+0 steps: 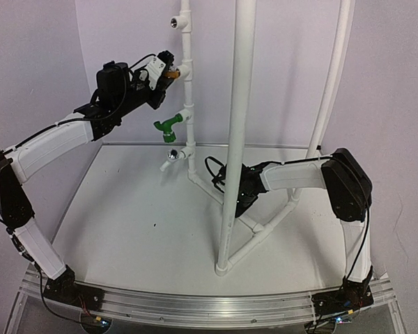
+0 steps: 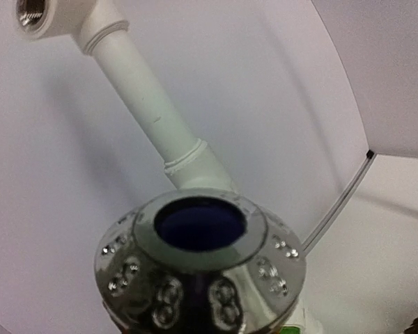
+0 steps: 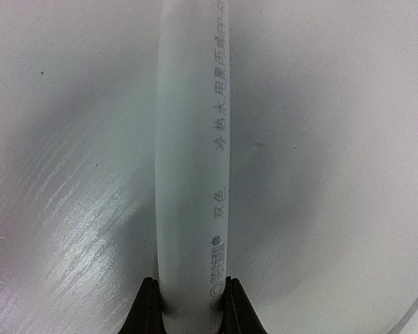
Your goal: Install the water faucets
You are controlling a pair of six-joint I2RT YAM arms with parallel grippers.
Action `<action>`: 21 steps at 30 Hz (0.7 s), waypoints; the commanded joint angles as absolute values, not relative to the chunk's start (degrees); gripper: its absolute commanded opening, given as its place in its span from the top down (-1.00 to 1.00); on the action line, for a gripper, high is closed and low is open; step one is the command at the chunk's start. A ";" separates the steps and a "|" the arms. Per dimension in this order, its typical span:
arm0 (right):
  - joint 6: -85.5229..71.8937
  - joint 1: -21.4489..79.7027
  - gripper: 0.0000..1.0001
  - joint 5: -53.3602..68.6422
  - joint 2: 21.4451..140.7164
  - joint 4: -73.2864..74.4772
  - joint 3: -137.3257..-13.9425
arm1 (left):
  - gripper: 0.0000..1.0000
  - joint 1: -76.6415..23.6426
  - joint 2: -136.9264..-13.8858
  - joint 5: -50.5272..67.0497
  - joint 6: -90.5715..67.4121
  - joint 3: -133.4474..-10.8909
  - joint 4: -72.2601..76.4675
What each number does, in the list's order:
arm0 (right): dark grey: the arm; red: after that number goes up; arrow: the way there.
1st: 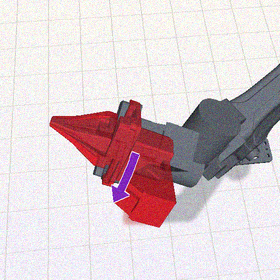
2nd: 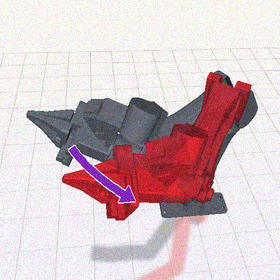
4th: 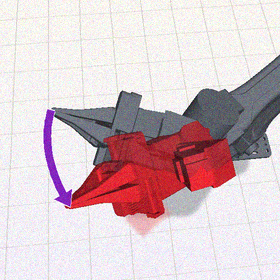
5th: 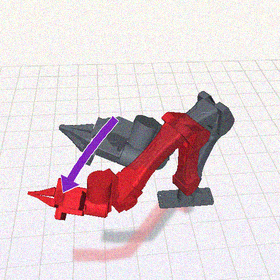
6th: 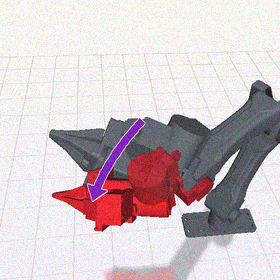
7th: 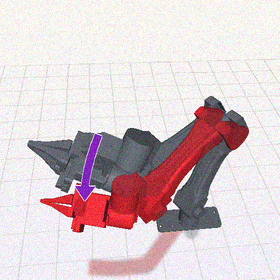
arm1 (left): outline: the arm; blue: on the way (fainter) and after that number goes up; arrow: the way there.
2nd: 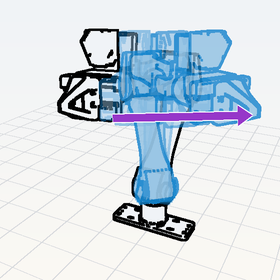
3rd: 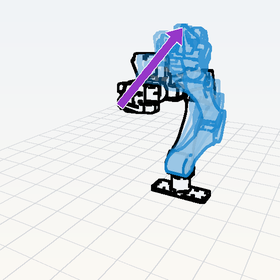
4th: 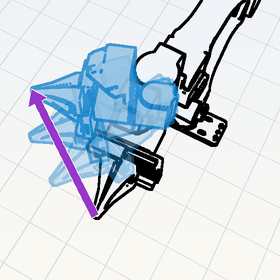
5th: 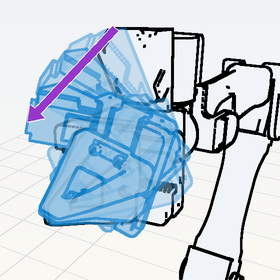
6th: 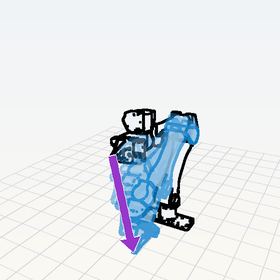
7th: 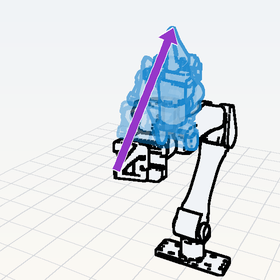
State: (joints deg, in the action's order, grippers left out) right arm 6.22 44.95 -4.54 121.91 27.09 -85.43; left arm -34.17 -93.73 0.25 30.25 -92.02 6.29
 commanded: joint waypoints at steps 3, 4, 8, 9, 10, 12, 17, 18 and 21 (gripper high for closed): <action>9.95 47.91 1.00 0.13 122.61 25.31 -84.46 | 0.99 -38.27 -93.13 10.11 47.49 -90.01 3.04; 9.95 47.92 1.00 0.12 122.63 25.31 -84.46 | 0.99 -38.23 -93.03 9.96 48.07 -90.04 2.99; 9.92 47.98 1.00 0.24 122.80 25.32 -84.63 | 0.99 -38.19 -92.90 9.72 50.33 -90.84 2.02; 9.90 47.98 1.00 0.28 122.85 25.31 -84.75 | 0.98 -38.14 -92.89 9.64 50.44 -90.99 2.02; 9.88 47.97 1.00 0.32 122.91 25.31 -84.89 | 0.96 -38.09 -92.88 9.54 50.58 -91.12 1.95; 9.84 47.92 1.00 0.31 123.01 25.31 -85.19 | 0.91 -37.98 -92.87 9.19 50.72 -91.23 1.84; 9.91 47.97 1.00 0.11 122.90 25.38 -85.10 | 0.91 -37.79 -92.20 7.60 46.46 -90.29 4.90; 9.93 47.98 1.00 0.09 122.88 25.35 -85.00 | 0.91 -37.75 -91.92 7.22 44.96 -90.11 5.64; 9.91 47.93 1.00 0.09 122.73 25.31 -84.70 | 0.92 -37.78 -91.30 7.29 42.08 -89.73 5.99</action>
